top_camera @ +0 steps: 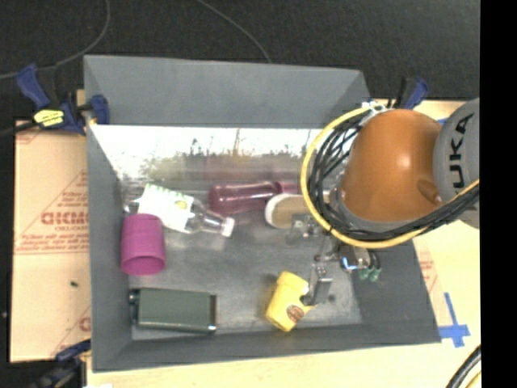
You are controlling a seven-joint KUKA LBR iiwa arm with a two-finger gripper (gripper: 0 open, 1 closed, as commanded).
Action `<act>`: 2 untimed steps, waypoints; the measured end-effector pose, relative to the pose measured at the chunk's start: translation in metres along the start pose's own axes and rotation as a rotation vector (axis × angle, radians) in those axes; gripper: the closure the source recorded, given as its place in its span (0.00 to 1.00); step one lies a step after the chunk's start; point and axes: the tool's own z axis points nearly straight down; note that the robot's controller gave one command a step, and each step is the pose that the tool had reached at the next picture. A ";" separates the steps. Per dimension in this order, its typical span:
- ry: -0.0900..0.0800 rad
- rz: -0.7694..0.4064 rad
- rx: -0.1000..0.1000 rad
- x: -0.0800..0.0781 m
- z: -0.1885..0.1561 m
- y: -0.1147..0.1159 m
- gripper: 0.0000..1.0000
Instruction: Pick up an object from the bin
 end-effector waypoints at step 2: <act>-0.008 -0.153 0.001 0.003 0.057 0.004 0.00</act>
Offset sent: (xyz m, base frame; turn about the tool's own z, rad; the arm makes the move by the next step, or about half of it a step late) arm -0.0131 0.0095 -0.1444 -0.3635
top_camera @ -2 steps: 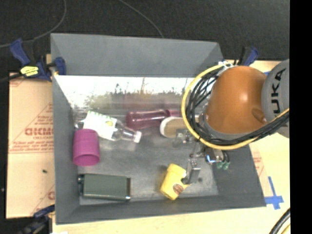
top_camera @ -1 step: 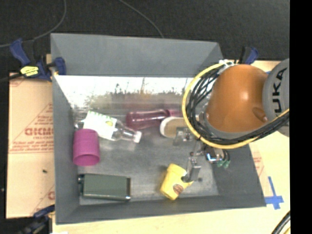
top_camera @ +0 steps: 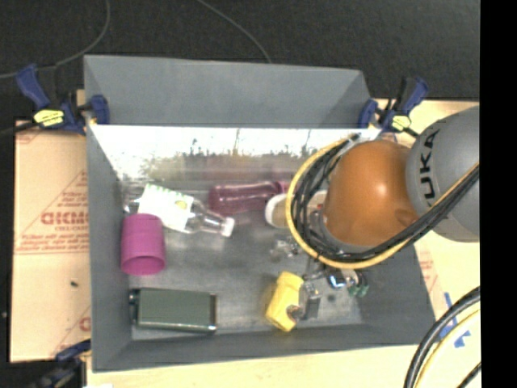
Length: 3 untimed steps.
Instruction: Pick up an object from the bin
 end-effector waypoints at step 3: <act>-0.007 -0.329 0.002 -0.013 -0.026 -0.044 0.00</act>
Offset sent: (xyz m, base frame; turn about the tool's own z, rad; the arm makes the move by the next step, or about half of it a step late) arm 0.0269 -0.0074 0.0999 -0.2134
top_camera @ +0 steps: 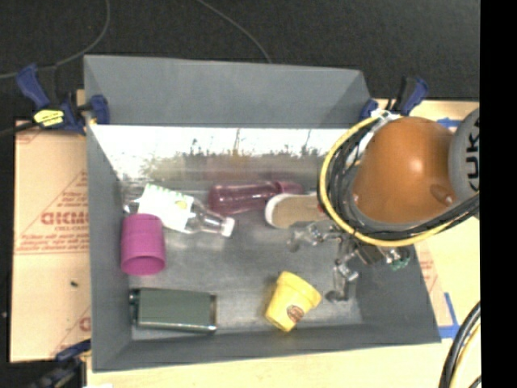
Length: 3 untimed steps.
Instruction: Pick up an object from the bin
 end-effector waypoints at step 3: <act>-0.008 -0.437 0.001 0.021 0.114 0.016 0.00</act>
Offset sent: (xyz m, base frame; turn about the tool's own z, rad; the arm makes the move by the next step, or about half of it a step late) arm -0.0259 0.0154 -0.0613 -0.4025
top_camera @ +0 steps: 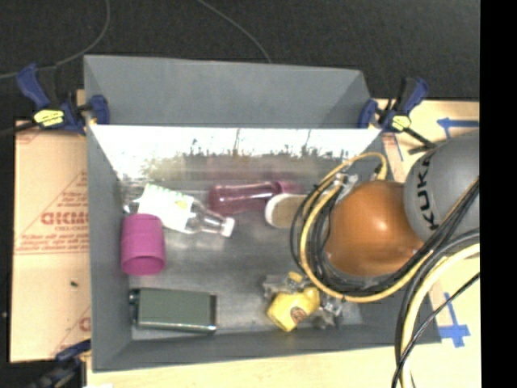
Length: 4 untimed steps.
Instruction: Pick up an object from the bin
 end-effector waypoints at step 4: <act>0.000 -0.213 0.005 -0.015 -0.024 -0.009 1.00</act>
Offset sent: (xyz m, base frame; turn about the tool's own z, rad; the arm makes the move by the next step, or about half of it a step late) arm 0.0000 0.0000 0.0000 0.0000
